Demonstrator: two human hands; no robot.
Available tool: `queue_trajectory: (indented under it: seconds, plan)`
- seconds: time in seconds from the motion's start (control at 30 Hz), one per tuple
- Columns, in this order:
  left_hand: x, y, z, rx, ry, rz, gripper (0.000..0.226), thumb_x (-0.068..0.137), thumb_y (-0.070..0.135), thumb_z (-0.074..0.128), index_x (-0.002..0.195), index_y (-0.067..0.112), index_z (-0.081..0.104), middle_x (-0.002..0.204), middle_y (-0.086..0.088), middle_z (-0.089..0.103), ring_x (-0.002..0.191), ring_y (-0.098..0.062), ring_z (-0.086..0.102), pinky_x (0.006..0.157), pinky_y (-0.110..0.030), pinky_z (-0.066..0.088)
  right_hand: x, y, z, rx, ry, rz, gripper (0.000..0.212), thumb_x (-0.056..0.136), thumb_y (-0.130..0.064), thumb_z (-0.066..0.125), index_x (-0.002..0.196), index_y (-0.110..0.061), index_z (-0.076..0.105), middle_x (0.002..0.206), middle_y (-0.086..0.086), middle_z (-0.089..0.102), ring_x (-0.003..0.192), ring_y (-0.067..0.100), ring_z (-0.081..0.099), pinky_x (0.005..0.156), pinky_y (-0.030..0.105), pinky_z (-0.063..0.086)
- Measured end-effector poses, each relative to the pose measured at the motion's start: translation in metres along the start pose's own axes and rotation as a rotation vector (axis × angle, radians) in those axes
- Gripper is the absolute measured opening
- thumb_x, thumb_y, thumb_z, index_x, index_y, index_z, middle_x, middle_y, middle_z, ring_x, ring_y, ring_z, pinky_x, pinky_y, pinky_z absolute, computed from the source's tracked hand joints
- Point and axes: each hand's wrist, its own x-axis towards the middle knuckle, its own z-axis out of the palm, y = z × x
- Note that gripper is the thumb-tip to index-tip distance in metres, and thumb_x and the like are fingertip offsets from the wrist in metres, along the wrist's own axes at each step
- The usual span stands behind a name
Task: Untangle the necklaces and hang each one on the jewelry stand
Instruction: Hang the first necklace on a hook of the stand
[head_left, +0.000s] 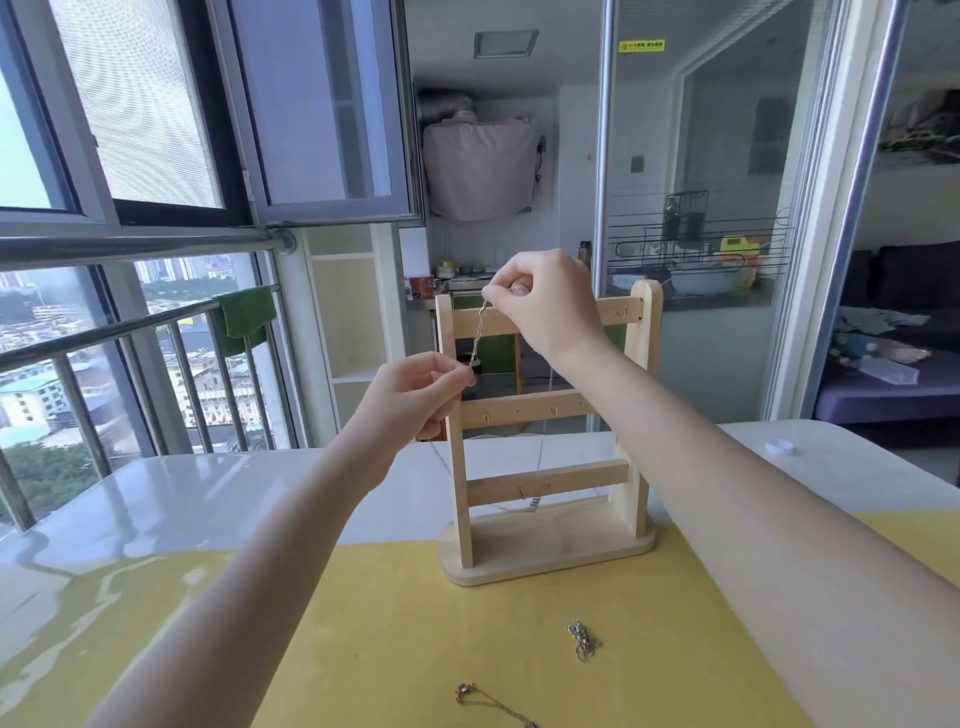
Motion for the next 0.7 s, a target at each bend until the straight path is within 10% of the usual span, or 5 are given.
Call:
queue_trajectory:
  seconds: [0.7]
  plan:
    - [0.0055,-0.0003,-0.0015,-0.024,0.140,0.059,0.019,0.095,0.015,0.053,0.086,0.002,0.063,0.057,0.003,0.052,0.056,-0.009,0.045,0.056,-0.018,0.042,0.0019,0.0003,0.0085,-0.010,0.054,0.027,0.012,0.088,-0.018,0.064,0.087,-0.009,0.072,0.073,-0.002,0.059,0.071,0.012,0.055,0.065,0.024,0.044]
